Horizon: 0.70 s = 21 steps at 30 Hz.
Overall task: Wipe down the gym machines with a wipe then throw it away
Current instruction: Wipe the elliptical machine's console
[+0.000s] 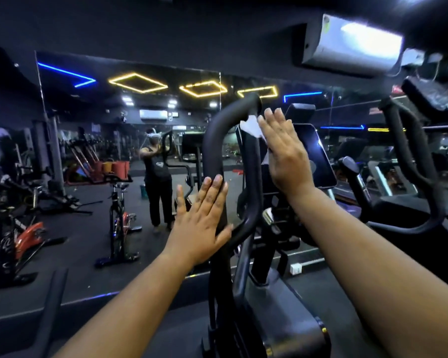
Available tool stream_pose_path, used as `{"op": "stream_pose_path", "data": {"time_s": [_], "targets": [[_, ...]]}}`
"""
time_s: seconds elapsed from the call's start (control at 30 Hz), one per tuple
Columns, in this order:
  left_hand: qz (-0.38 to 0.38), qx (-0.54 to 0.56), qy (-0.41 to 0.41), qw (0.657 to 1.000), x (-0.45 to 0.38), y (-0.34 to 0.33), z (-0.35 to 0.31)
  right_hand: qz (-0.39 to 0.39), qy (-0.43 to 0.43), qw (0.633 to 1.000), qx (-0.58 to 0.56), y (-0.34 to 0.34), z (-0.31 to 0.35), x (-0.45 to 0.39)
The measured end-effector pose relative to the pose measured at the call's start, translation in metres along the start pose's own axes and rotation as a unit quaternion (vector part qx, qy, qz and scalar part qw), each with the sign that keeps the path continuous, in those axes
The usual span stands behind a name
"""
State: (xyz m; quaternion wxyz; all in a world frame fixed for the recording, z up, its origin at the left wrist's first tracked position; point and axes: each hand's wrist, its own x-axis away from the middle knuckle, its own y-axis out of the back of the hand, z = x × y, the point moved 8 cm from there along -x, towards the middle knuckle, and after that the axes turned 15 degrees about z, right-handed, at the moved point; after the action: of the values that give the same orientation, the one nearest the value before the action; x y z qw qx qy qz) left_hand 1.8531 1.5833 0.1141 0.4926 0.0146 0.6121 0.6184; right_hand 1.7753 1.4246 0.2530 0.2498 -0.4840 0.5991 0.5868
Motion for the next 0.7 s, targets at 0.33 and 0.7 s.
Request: {"op": "stream_pose_path", "data": {"time_s": [0.33, 0.7], "targets": [[-0.031, 0.014, -0.010, 0.999, 0.004, -0.005, 0.001, 0.172, 0.034, 0.981, -0.084, -0.094, 0.021, 0.098], [0.115, 0.087, 0.029, 0.989, 0.025, -0.005, -0.009, 0.136, -0.159, 0.895, -0.394, -0.089, 0.090, 0.187]]}}
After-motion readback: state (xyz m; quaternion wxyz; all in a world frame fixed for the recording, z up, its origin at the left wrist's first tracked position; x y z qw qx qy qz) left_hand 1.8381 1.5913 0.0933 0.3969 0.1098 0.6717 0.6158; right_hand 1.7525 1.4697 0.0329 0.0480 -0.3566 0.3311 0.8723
